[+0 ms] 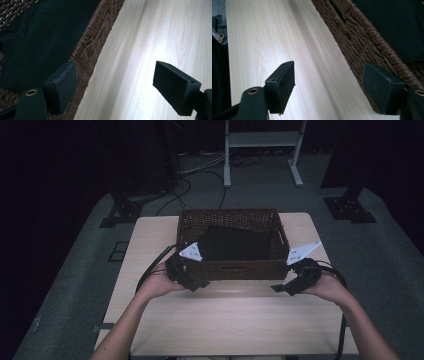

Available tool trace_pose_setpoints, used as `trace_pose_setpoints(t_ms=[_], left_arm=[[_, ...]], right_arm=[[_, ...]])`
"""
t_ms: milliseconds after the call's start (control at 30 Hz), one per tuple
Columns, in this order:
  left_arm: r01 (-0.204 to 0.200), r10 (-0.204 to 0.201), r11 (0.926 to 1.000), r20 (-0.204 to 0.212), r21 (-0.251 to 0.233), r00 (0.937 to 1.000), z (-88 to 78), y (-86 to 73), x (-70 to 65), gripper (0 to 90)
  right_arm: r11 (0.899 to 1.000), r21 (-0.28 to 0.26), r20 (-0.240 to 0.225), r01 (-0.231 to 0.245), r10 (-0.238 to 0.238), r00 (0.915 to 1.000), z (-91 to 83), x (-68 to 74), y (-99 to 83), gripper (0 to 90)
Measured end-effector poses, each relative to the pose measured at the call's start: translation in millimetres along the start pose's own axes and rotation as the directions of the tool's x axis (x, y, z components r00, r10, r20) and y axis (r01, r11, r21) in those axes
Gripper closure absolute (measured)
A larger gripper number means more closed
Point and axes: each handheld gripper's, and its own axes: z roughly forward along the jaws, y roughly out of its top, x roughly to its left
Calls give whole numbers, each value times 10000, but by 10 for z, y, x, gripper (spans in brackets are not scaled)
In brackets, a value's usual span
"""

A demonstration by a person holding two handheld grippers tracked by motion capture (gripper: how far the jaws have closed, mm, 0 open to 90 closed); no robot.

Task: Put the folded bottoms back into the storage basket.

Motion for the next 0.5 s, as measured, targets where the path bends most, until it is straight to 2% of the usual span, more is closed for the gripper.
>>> trace_pose_setpoints(t_ms=[133,500], left_arm=[[148,-148,9999,22,-43,9999,16,-52,-30,186],[249,-247,9996,126,-149,9996,56,-139,-99,184]], right_arm=[[10000,4,27,5,-5,10000,2,20,-25,249],[9999,18,37,-165,165,9999,48,51,-135,247]])
